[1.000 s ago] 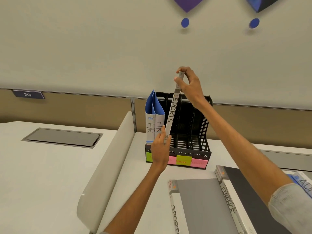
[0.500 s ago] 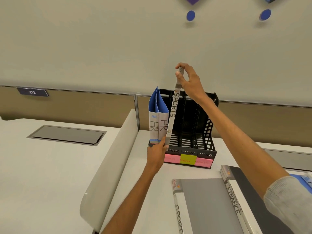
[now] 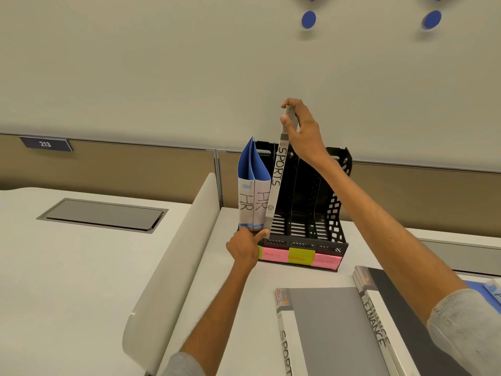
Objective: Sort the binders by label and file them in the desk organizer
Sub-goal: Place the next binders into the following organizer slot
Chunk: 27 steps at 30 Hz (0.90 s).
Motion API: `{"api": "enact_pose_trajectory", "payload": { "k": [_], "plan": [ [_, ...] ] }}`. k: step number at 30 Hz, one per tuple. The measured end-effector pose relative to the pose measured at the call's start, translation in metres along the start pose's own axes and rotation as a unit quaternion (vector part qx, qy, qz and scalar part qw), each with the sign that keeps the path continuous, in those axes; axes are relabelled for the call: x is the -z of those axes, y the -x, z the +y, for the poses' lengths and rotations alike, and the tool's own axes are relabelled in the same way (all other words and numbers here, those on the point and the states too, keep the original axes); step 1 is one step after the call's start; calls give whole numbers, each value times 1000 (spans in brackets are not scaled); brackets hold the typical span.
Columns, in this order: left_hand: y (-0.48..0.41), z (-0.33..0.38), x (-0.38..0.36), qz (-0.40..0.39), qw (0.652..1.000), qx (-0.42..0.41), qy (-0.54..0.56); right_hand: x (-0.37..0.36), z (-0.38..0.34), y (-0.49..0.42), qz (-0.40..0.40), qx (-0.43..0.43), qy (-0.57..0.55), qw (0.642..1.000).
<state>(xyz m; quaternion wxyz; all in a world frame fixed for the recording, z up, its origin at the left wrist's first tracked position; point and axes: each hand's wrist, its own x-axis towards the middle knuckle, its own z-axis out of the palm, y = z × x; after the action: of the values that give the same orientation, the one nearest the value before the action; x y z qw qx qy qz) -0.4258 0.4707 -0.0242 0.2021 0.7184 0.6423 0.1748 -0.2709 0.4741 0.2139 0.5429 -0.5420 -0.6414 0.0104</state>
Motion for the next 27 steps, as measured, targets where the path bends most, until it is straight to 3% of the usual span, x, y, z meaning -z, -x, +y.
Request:
{"api": "enact_pose_trajectory", "payload": {
  "k": [7,10,14,27],
  "plan": [
    [13,20,-18,16,971,92,222,11,8,6,27,20,29,999],
    [10,30,-21,14,957,116,267,13,8,10,-10,51,41,998],
    [9,30,-26,30,949,116,293,-11,27,41,-127,31,98,987],
    [9,22,-40,67,954,98,274,-24,35,56,-113,-52,19,992]
  ]
}}
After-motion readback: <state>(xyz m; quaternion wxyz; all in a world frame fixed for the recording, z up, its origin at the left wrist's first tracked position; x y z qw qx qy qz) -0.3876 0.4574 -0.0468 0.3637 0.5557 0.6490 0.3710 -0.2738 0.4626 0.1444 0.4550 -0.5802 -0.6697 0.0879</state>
